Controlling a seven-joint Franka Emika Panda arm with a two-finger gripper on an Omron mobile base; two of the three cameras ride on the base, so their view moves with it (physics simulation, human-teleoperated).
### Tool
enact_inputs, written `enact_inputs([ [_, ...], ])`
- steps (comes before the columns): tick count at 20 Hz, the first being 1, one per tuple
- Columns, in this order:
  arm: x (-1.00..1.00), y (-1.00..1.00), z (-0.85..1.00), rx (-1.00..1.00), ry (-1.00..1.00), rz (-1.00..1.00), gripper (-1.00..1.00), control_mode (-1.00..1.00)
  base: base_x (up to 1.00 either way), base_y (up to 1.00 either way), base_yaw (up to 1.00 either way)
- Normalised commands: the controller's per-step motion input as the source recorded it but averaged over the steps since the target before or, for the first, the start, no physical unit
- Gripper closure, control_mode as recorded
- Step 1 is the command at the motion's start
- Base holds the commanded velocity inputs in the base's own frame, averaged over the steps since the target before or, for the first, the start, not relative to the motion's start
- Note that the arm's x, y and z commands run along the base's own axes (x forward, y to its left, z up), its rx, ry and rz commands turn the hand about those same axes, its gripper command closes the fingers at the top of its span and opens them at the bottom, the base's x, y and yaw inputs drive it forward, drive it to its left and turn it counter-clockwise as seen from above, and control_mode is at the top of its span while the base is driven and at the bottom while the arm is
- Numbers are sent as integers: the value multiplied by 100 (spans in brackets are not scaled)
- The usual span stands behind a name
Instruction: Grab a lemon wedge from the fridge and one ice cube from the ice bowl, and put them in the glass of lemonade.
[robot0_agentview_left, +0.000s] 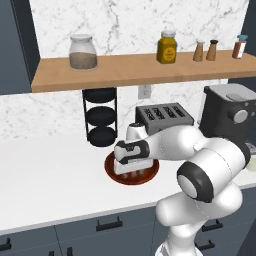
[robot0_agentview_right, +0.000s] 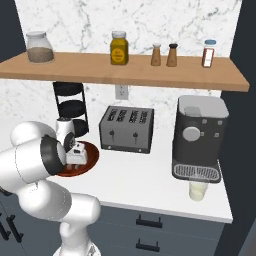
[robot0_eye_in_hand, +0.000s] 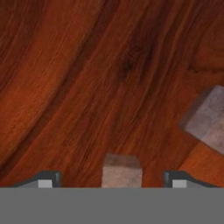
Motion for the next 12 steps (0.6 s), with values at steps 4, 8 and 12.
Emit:
enact_inputs([
  [4,0,0,0,0,0,0,100,-100,0,0,0],
  [8,0,0,0,0,0,0,100,-100,0,0,0],
  [12,0,0,0,0,0,0,100,-100,0,0,0],
])
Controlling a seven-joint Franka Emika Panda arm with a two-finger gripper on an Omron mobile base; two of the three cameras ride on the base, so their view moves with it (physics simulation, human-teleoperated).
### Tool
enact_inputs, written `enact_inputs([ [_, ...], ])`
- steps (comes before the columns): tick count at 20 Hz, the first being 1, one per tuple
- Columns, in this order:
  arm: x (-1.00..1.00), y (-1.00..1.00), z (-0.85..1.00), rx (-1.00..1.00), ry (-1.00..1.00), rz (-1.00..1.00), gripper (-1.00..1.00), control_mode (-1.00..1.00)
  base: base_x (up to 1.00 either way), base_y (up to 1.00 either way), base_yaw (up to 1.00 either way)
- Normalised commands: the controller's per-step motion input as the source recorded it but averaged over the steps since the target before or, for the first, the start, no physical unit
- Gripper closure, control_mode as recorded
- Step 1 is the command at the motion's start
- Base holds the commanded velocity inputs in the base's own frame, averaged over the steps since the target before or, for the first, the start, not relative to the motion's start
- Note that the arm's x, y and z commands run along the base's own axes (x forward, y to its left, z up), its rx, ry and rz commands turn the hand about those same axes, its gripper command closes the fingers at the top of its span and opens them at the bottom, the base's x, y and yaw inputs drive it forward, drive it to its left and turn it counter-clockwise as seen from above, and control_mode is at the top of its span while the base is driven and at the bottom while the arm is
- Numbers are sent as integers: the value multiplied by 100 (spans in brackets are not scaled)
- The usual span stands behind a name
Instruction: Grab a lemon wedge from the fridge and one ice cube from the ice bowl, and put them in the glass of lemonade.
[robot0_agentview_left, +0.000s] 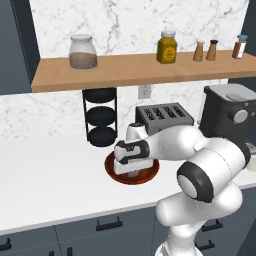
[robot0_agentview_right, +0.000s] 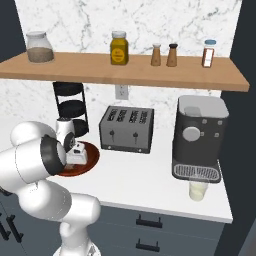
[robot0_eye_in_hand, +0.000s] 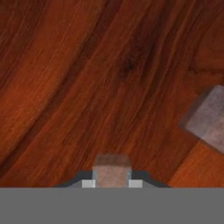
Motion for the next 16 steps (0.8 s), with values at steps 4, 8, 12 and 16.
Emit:
enact_inputs([
  [4,0,0,0,0,0,0,100,-100,0,0,0],
  [8,-7,0,15,0,-10,0,100,-100,0,0,0],
  [12,-20,0,48,4,-21,0,100,-100,0,0,0],
  [16,-19,-2,42,10,-16,0,100,-100,0,0,0],
])
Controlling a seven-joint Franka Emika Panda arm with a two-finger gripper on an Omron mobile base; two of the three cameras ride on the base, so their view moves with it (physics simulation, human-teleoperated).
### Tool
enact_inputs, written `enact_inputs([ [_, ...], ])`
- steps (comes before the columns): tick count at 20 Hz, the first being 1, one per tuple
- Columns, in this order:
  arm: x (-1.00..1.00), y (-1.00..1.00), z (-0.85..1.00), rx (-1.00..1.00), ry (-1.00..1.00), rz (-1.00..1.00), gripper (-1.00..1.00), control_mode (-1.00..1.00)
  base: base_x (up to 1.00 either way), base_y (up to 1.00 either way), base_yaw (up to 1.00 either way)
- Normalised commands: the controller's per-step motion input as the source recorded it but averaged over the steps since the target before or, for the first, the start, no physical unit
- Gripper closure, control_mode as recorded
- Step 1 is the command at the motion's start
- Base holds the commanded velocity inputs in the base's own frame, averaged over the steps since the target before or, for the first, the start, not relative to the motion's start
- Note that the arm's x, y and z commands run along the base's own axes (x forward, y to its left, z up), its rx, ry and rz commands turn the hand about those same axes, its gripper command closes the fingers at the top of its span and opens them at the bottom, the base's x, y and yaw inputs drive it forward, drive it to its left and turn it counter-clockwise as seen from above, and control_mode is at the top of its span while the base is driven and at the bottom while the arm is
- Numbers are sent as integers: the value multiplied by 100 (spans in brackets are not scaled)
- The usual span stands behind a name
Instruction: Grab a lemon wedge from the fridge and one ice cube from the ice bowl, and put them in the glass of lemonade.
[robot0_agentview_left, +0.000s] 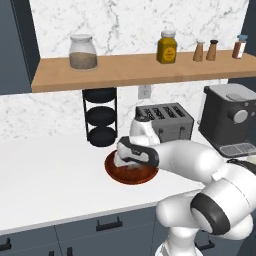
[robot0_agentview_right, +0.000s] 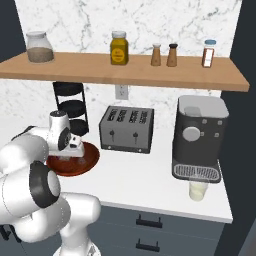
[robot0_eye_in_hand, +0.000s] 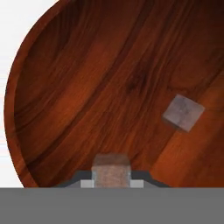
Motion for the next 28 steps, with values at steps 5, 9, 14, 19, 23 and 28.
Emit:
enact_inputs([
  [5,-6,-9,12,7,-12,0,100,-100,0,0,0],
  [9,-8,-7,5,5,-15,0,100,-100,0,0,0],
  [14,-6,-22,6,7,-13,0,100,-100,0,0,0],
  [19,-2,-36,46,0,-12,0,100,-100,0,0,0],
  [23,-39,-85,100,-12,-4,-3,100,-100,0,0,0],
  [28,-54,-100,97,-13,0,-11,100,-100,0,0,0],
])
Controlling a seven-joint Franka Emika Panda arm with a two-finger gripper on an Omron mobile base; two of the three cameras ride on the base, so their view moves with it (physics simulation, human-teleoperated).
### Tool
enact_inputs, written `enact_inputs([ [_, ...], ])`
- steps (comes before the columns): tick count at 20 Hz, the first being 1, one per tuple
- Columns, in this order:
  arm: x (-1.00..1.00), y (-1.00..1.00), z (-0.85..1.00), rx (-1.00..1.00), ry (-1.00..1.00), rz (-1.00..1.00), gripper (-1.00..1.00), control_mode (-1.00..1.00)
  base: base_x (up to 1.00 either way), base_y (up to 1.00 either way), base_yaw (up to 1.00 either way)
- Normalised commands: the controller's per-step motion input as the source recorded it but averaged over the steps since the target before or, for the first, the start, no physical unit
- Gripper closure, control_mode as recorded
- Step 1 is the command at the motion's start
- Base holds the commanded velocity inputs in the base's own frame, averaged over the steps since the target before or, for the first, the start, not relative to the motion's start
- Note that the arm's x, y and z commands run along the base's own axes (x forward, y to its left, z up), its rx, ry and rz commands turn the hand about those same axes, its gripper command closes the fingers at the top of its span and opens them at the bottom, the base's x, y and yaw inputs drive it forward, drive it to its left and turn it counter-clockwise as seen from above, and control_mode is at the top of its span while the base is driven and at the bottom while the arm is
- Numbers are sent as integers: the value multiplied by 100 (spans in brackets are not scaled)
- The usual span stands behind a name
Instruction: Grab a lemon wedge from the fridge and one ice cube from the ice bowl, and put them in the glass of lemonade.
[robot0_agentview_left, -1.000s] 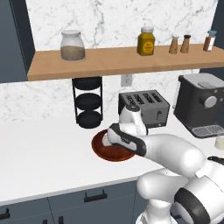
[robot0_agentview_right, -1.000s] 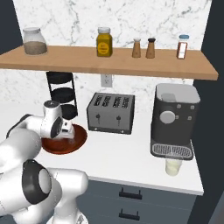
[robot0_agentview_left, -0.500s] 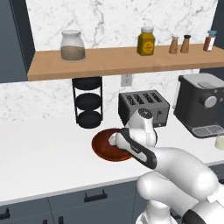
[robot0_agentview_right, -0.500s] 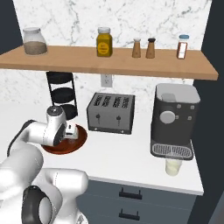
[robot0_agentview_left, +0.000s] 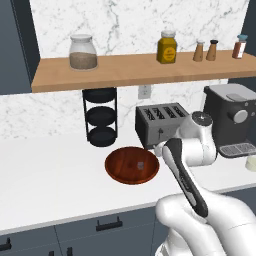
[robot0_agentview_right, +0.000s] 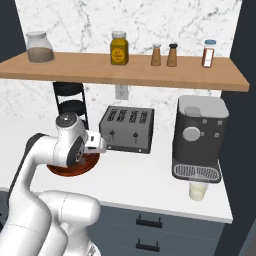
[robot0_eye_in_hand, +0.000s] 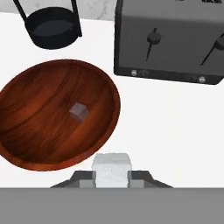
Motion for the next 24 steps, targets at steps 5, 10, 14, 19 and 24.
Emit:
enact_inputs([
  [5,-8,-99,81,-14,6,-19,100,-100,0,0,0],
  [10,-1,-100,59,-5,0,-27,100,-100,0,0,0],
  [14,-50,-99,13,1,-8,-29,100,-100,0,0,0],
  [19,-55,-97,-3,7,-6,-28,100,-100,0,0,0],
  [24,-6,-76,-2,13,0,-10,100,-100,0,0,0],
])
